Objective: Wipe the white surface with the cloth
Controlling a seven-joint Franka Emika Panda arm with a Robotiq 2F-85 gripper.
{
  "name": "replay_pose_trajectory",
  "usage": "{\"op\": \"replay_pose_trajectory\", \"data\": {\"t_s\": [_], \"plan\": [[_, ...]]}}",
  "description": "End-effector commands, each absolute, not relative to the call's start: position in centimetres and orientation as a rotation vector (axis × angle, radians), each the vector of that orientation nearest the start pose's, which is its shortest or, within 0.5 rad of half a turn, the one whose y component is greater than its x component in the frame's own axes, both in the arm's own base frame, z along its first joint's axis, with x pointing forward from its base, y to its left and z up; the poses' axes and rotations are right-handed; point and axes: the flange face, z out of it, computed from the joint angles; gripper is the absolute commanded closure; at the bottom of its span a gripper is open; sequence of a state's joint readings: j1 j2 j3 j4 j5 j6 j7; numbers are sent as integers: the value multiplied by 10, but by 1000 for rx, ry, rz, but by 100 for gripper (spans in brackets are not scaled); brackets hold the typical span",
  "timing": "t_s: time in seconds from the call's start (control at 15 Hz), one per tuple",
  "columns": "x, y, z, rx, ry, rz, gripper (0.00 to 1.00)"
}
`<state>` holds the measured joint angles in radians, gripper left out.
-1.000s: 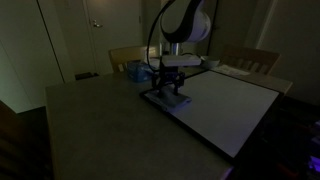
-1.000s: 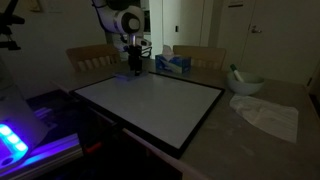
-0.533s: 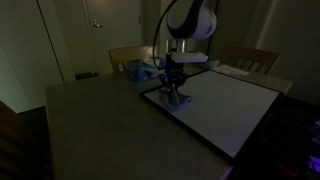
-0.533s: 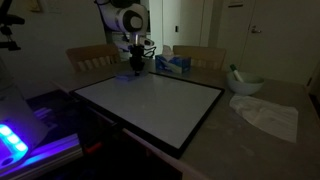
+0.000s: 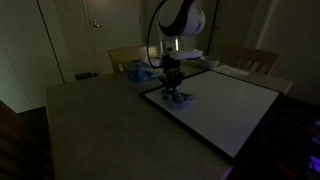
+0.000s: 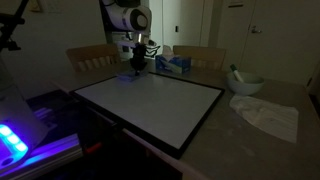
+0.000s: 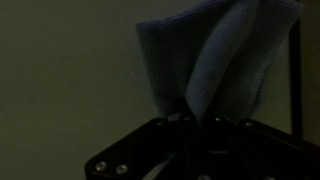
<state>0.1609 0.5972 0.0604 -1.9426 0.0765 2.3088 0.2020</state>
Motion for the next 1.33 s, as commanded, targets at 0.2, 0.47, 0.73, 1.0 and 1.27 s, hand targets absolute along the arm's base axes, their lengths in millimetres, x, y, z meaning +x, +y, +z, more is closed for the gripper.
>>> {"op": "replay_pose_trajectory", "data": {"t_s": [0.2, 0.47, 0.73, 1.0, 1.27], "plan": [[586, 107, 104, -3100, 18, 548, 97], [578, 90, 112, -3113, 96, 564, 97], [573, 65, 118, -3129, 198, 571, 97], [588, 76, 151, -3107, 209, 511, 90], [588, 73, 151, -3105, 221, 511, 90]]}}
